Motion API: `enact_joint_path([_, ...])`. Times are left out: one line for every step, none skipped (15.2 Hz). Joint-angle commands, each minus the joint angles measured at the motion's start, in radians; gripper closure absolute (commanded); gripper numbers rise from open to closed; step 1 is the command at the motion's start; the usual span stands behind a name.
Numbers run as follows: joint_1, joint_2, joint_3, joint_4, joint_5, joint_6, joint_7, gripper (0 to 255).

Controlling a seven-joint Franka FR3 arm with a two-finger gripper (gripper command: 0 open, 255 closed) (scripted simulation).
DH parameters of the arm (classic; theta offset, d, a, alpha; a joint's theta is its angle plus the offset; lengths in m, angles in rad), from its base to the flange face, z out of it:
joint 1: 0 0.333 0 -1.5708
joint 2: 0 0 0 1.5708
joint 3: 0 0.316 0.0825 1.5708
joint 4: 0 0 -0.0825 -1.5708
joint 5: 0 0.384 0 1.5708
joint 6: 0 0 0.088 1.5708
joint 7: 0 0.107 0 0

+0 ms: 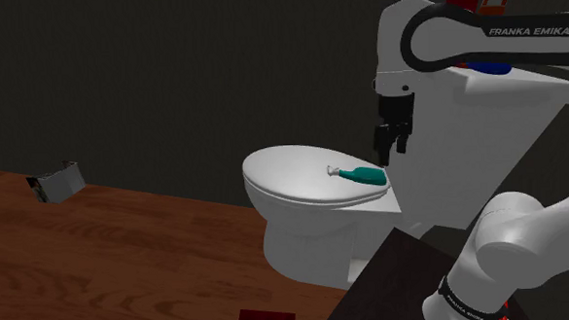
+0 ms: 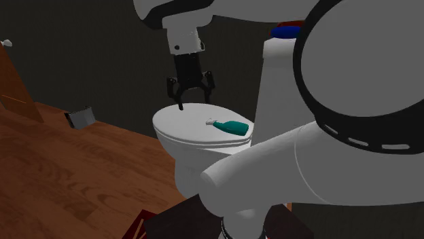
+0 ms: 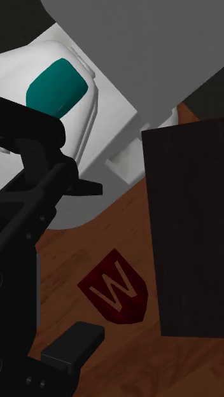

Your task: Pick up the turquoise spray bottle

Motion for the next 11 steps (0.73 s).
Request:
enact_joint_path([0.0, 0.0, 0.0, 0.0, 0.0, 0.0, 0.0, 0])
enact_joint_path([-0.005, 0.017, -0.013, -0.009, -0.014, 0.029, -0.019, 0])
enact_joint_path([-0.009, 0.035, -0.027, -0.017, -0.028, 0.058, -0.037, 0])
enact_joint_path([-0.014, 0.054, -0.04, -0.024, -0.041, 0.087, -0.055, 0])
enact_joint_path([-0.019, 0.075, -0.054, -0.029, -0.053, 0.116, -0.073, 0])
enact_joint_path([-0.024, 0.097, -0.067, -0.033, -0.065, 0.145, -0.09, 0])
enact_joint_path([-0.028, 0.12, -0.08, -0.035, -0.077, 0.175, -0.107, 0])
enact_joint_path([-0.033, 0.145, -0.093, -0.036, -0.088, 0.204, -0.124, 0])
enact_joint_path([-0.038, 0.171, -0.105, -0.036, -0.098, 0.233, -0.141, 0])
enact_joint_path([-0.042, 0.197, -0.118, -0.034, -0.107, 0.262, -0.157, 0])
enact_joint_path([-0.046, 0.225, -0.13, -0.031, -0.116, 0.29, -0.174, 0])
